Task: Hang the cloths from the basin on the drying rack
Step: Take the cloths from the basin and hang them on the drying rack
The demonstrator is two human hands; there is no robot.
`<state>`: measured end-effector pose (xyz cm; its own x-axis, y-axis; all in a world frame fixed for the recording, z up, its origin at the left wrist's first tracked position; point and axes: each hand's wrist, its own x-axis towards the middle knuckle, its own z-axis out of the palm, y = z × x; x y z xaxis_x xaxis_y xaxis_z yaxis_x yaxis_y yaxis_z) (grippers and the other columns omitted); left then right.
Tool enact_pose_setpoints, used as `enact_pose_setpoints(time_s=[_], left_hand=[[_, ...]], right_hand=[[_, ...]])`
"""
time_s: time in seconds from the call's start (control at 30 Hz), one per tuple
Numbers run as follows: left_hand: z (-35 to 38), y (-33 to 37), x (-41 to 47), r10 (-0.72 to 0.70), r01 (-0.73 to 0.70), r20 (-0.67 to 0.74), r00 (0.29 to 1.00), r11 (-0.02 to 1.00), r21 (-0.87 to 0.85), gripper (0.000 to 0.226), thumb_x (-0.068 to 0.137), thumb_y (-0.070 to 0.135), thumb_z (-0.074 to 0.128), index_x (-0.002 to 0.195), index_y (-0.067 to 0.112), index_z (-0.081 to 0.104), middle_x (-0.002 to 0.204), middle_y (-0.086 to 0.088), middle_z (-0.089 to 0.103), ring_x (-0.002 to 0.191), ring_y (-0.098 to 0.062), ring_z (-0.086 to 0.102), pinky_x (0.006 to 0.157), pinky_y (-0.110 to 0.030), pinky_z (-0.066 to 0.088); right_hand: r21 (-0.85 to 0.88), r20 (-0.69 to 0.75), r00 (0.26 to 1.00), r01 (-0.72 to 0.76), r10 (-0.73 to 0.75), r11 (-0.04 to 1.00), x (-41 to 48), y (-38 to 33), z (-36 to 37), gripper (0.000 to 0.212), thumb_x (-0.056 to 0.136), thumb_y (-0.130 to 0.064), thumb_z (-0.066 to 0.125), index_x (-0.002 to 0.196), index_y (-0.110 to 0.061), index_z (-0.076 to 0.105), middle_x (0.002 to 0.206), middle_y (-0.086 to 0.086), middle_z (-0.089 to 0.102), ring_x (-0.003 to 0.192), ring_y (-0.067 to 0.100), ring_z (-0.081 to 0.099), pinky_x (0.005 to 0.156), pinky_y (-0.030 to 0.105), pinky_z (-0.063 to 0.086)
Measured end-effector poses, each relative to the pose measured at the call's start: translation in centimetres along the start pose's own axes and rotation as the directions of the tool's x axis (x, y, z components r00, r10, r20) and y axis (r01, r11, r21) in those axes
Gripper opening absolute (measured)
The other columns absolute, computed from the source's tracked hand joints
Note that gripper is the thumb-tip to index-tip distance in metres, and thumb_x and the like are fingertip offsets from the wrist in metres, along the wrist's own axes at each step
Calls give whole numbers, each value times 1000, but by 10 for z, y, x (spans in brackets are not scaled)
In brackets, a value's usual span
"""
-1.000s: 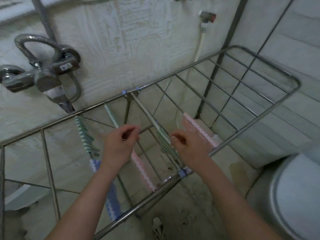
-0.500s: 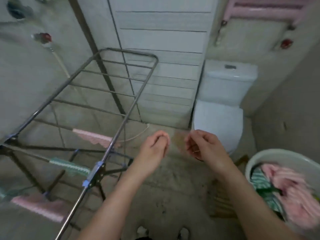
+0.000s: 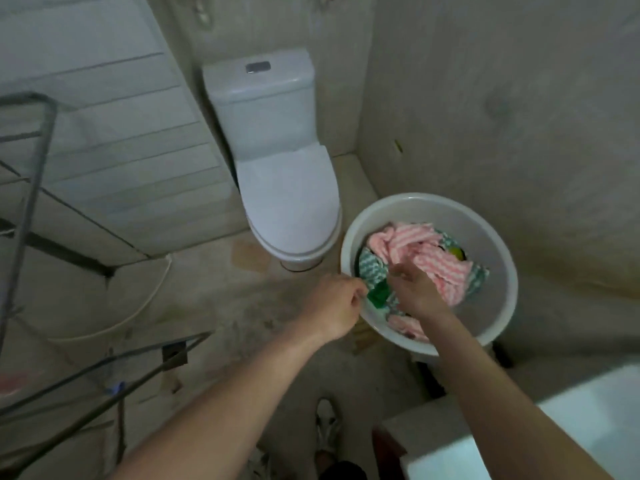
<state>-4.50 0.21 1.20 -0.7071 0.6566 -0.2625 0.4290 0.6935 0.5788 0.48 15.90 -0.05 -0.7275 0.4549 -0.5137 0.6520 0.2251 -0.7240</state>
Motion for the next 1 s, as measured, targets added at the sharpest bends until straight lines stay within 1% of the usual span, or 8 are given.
enact_pose_setpoints(time_s=[0.17, 0.43, 0.53, 0.6, 0.7, 0.8, 0.87, 1.0], left_hand=[[32, 11, 35, 6, -64, 158, 987, 929, 365, 35, 92, 23, 44, 123, 25, 59, 134, 0, 47, 125, -24, 34, 95, -44, 34], [62, 14, 98, -162, -20, 222, 961, 765, 643, 36, 82, 30, 59, 118, 26, 61, 137, -6, 42, 129, -29, 21, 106, -48, 15], [63, 14, 113, -199, -2, 249, 948, 778, 629, 26, 84, 24, 58, 109, 23, 65, 126, -2, 54, 128, -27, 28, 107, -48, 16], [54, 13, 118, -121, 52, 118, 986, 883, 467, 18, 85, 21, 58, 100, 24, 68, 112, 2, 64, 120, -23, 43, 101, -43, 27], [35, 13, 117, -163, 142, -134, 977, 977, -159, 15, 83, 17, 66, 92, 26, 74, 94, 10, 71, 93, -12, 63, 88, -24, 47], [11, 16, 111, -341, 162, -67, 937, 599, -784, 14, 83, 3, 67, 92, 14, 70, 85, 0, 67, 79, -12, 62, 73, -15, 50], [1, 16, 106, -363, 118, -41, 931, 406, -906, 14, 88, 0, 60, 89, 12, 69, 81, -4, 68, 78, -16, 63, 77, -26, 53], [-6, 19, 96, -351, 113, 20, 936, 246, -963, 25, 97, 7, 47, 85, 12, 68, 75, 2, 72, 70, -11, 66, 71, -25, 56]], right_hand=[[-202, 96, 993, -51, 72, 978, 30, 65, -4, 51, 86, -12, 56, 136, -21, 46, 129, 15, 58, 107, 33, 60, 89, 43, 50], [-503, 78, 996, 6, 38, 864, 56, 97, 8, 76, 83, -26, 65, 148, -33, 26, 113, 17, 46, 73, 27, 46, 65, 30, 34], [-639, 7, 1000, -13, 23, 769, 62, 93, 5, 58, 80, -28, 69, 135, -27, 50, 104, 12, 63, 81, 28, 59, 63, 31, 40], [-606, -69, 998, -40, -3, 794, 66, 85, -2, 20, 84, -20, 63, 101, -14, 70, 89, 11, 68, 79, 26, 62, 62, 30, 40], [-101, -153, 984, -111, 95, 989, 69, 89, -16, 16, 89, -12, 62, 84, -3, 74, 86, 14, 72, 87, 32, 67, 69, 37, 51], [534, 56, 950, -288, 306, 795, 52, 82, -35, 12, 90, -8, 60, 91, -7, 73, 96, 5, 71, 94, 23, 64, 73, 33, 47], [463, 130, 954, -301, 272, 834, 41, 77, -45, 10, 89, -11, 63, 95, -7, 70, 90, 7, 69, 82, 19, 62, 67, 27, 45], [-286, 258, 944, -127, 204, 950, 33, 82, -36, 18, 82, -25, 71, 91, -14, 62, 80, 4, 63, 70, 17, 57, 60, 23, 45]])
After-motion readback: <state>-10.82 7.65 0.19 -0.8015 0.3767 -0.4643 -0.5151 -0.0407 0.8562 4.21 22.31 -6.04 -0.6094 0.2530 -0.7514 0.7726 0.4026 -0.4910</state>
